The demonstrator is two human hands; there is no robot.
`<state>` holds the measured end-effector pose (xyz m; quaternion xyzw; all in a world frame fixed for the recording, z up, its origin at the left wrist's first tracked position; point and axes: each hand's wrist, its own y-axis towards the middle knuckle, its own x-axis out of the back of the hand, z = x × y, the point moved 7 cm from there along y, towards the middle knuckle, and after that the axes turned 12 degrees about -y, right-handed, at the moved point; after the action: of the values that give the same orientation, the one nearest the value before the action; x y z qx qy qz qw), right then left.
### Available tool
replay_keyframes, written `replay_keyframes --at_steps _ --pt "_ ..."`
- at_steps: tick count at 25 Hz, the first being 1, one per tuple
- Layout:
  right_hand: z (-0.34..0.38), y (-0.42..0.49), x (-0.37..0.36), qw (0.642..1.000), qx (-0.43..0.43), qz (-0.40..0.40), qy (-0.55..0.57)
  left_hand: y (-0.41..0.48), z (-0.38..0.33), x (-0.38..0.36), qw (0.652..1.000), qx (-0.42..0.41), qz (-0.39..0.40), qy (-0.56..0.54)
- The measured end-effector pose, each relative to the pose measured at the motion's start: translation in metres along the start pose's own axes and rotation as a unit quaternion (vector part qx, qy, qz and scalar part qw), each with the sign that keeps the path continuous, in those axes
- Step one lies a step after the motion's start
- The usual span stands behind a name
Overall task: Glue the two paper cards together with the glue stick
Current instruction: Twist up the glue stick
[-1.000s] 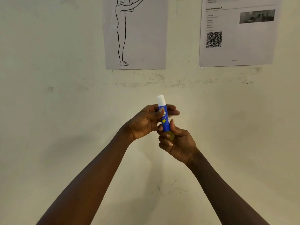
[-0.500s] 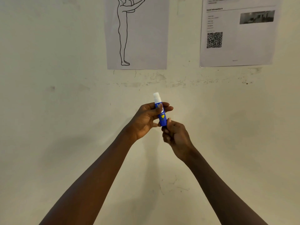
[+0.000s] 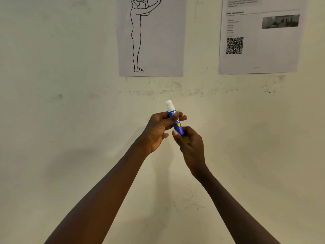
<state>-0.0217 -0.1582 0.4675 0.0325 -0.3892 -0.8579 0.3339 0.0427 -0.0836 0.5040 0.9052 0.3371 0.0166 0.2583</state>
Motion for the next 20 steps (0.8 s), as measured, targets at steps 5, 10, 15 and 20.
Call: replay_keyframes --at_steps 5,10,15,20 --pt "-0.008 -0.001 -0.002 0.997 -0.049 0.018 0.056 -0.001 0.004 -0.006 0.999 0.019 0.032 0.013" --pt "-0.019 -0.010 -0.020 0.914 -0.191 0.172 0.315 -0.002 0.006 -0.007 0.996 0.042 0.079 0.011" --pt "-0.022 -0.011 -0.018 0.909 -0.207 0.166 0.322 0.001 0.009 -0.011 0.994 0.063 0.088 -0.002" --pt "-0.013 0.002 0.002 0.990 -0.069 -0.031 0.121 0.002 0.007 0.002 0.996 0.001 -0.085 -0.024"
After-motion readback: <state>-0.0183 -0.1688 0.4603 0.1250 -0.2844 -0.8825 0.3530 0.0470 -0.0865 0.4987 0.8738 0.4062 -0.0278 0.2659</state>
